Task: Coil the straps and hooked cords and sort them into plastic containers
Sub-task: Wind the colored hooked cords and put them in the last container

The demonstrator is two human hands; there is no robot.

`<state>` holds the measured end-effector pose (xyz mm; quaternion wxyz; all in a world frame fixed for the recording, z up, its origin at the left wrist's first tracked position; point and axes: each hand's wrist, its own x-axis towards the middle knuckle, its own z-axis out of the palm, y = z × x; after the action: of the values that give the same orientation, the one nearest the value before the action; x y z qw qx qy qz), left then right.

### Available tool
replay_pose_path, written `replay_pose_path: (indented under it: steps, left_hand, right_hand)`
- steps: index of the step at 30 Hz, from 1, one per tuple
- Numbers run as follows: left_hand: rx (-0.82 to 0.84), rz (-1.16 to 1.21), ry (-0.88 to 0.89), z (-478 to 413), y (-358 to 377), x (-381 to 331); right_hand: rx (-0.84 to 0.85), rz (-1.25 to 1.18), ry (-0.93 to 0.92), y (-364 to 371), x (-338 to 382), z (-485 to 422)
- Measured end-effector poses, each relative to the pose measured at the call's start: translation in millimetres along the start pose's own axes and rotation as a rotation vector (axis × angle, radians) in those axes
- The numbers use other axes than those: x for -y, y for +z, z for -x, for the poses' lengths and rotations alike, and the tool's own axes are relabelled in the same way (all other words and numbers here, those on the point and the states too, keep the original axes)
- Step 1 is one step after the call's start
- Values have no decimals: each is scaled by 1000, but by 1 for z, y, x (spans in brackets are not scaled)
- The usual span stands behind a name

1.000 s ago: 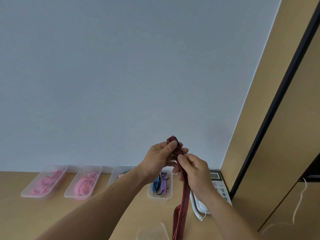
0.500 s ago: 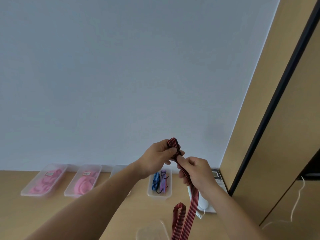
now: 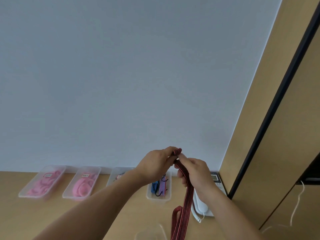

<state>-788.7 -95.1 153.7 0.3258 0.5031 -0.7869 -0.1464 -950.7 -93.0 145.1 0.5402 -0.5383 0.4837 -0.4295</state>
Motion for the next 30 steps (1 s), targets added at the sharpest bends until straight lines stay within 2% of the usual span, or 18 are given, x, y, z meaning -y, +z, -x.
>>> replay_pose_path:
  steps: [3, 7, 10, 13, 14, 16, 19, 21, 27, 30]
  left_hand:
    - [2, -237, 130, 0, 1, 4]
    - [-32, -402, 314, 1, 1, 4]
    - [-10, -471, 318, -2, 4, 9]
    - [23, -443, 307, -4, 9, 16]
    - [43, -384, 266, -5, 11, 17]
    - [51, -103, 83, -6, 12, 12]
    - [-49, 528, -235, -8, 9, 0]
    - [-91, 904, -359, -11, 6, -5]
    - [47, 1117, -390, -3, 3, -12]
    - [45, 1056, -366, 0, 3, -12]
  right_hand:
    - [33, -63, 22, 1, 2, 0]
    - [55, -64, -21, 1, 0, -1]
    - [30, -61, -28, 2, -4, -2]
    - [-9, -65, -44, 1, -7, -3]
    - [-25, -70, -54, 0, -8, -3]
    - [-47, -76, -84, -2, -8, -4]
    - [-81, -82, -153, -3, -9, -5]
    - [-106, -74, -193, -2, -10, -5]
    - [-114, -37, -268, 3, -13, 2]
    - [-75, -6, -272, 2, -9, 2]
